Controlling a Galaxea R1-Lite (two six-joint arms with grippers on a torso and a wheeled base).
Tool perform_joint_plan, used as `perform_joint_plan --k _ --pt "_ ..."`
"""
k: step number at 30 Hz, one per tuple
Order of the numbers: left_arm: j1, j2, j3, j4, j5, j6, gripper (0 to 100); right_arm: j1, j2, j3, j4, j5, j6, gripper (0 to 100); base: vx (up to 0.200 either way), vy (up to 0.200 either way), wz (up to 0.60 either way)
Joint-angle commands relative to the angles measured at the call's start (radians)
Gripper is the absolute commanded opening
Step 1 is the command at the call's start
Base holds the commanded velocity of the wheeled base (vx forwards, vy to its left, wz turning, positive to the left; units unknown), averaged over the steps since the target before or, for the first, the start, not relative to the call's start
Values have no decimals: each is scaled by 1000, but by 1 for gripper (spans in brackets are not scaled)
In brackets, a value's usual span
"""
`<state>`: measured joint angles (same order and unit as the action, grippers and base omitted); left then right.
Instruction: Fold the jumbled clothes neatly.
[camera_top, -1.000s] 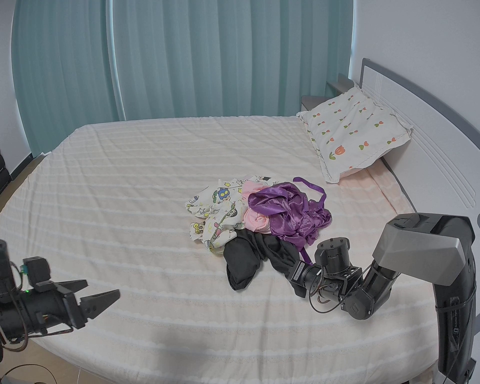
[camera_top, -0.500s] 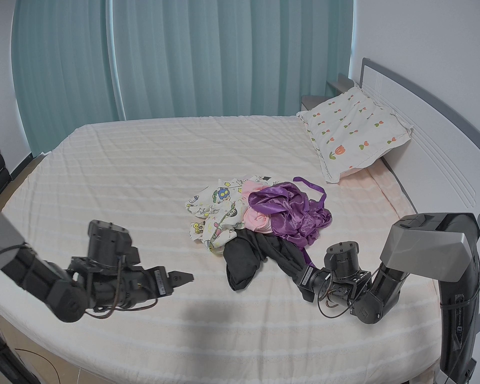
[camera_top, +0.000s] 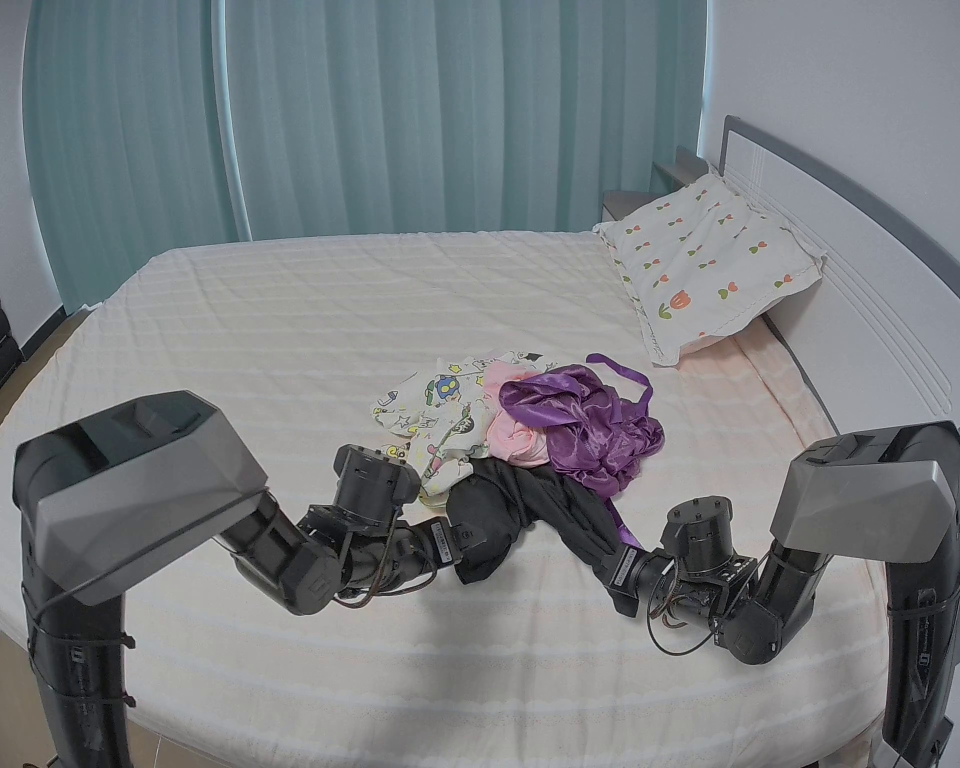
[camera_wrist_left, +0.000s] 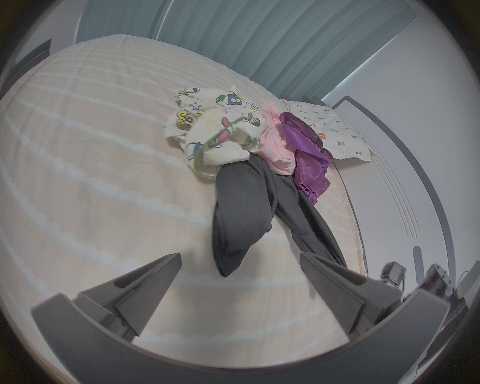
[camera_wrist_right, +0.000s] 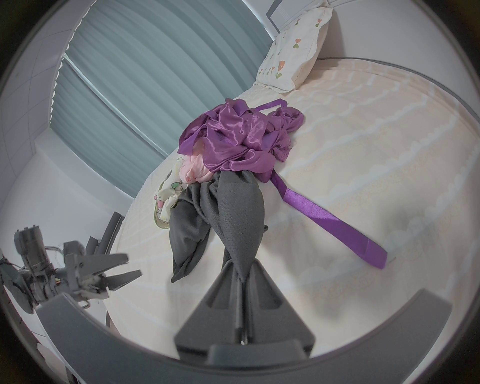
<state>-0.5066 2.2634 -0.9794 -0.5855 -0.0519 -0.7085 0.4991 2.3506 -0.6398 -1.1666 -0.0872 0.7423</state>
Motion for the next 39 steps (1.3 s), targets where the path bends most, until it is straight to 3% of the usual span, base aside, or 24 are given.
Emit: perform_joint_plan --k 1,11,18,19,29,33,39 --pt "-18 143 -128 -4 9 -6 100 9 -4 12 -10 0 2 0 0 0 0" --pt "-27 275 -329 50 80 20 100 9 -2 -1 -10 0 2 0 0 0 0" --pt "-41 314 -394 92 96 32 100 9 2 -8 -12 0 5 0 0 0 0" --pt "-43 315 -403 95 96 32 0 10 2 -9 -12 0 5 0 0 0 0" --pt "-35 314 -407 99 106 1 0 18 38 -3 -94 1 8 0 0 0 0" --pt "-35 203 -317 85 113 -95 0 21 29 17 -179 9 9 0 0 0 0" --pt "-43 -45 -107 -17 113 -135 0 12 -96 32 -288 15 3 0 0 0 0"
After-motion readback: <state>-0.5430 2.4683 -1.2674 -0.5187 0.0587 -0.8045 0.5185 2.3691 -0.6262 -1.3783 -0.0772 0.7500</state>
